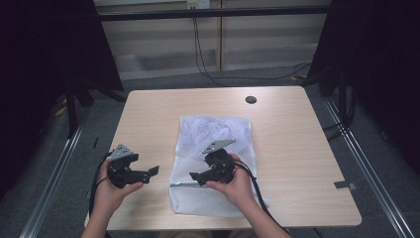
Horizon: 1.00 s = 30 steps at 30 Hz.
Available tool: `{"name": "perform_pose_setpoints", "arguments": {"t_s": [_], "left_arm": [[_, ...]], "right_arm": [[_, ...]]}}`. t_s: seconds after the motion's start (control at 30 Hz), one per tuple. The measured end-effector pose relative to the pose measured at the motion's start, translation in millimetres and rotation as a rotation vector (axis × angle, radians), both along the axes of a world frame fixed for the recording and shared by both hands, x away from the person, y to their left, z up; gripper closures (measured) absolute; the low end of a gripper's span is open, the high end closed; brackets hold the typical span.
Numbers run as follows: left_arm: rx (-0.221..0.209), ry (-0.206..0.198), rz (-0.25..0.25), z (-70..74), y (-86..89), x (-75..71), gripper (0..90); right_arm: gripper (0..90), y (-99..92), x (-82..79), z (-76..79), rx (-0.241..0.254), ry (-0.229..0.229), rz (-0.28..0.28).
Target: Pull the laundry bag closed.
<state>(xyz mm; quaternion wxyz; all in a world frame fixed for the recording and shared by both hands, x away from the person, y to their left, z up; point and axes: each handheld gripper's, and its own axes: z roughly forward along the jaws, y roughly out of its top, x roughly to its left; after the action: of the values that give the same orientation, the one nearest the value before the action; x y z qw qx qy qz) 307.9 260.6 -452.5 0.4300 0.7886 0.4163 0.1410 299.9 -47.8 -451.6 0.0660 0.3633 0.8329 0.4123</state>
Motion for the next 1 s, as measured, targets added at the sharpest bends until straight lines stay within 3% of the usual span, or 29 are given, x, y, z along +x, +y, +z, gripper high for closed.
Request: {"name": "perform_pose_setpoints", "arguments": {"t_s": [0.27,0.83,1.0], "left_arm": [[0.006,-0.004,0.005,0.6,1.9,-0.3,4.3],[0.001,-0.005,0.015,1.0,5.1,-0.2,4.4],[0.004,-0.004,0.016,1.2,5.5,-0.3,4.4]], "right_arm": [[23.1,10.5,0.3,-3.8,0.007,0.012,0.018],[31.0,24.4,1.5,-11.8,0.107,0.065,0.008],[39.0,27.4,2.0,-15.2,0.124,0.092,-0.003]]}}
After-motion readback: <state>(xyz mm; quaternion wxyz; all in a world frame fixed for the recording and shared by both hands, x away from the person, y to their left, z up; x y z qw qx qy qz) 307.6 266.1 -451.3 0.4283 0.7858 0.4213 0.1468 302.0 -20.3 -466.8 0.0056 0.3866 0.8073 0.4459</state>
